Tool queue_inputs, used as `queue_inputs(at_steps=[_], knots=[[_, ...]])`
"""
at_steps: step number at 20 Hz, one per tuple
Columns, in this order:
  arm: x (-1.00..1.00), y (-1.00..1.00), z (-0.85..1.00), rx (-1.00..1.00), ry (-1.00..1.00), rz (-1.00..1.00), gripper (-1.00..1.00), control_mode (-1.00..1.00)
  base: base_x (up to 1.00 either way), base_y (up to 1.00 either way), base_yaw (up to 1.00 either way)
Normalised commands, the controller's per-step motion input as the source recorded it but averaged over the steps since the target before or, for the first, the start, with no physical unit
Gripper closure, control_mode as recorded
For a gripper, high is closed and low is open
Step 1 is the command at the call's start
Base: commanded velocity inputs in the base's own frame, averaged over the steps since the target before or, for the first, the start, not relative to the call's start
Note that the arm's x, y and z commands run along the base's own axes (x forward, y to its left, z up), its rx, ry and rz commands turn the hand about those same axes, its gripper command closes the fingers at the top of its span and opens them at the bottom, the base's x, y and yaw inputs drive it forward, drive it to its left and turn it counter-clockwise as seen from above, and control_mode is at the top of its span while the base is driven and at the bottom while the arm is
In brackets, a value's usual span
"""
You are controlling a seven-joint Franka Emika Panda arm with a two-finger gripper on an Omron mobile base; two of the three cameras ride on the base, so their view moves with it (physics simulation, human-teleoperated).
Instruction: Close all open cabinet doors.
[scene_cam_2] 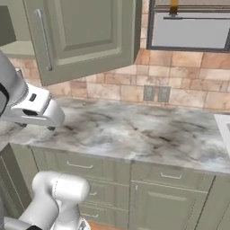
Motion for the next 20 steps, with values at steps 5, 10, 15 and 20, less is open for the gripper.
queue_inputs(at_steps=[5, 10, 15, 20], knots=[[0.00, 0.00, 0.00, 0.00, 0.00, 0.00, -1.00, 1.00, 0.39, 0.29, -0.15], [0.00, 0.00, 0.00, 0.00, 0.00, 0.00, -1.00, 1.00, 0.44, 0.24, -0.08], [0.00, 0.00, 0.00, 0.00, 0.00, 0.00, -1.00, 1.00, 0.24, 0.53, -0.08], [0.00, 0.00, 0.00, 0.00, 0.00, 0.00, -1.00, 1.00, 0.21, 0.59, -0.07]])
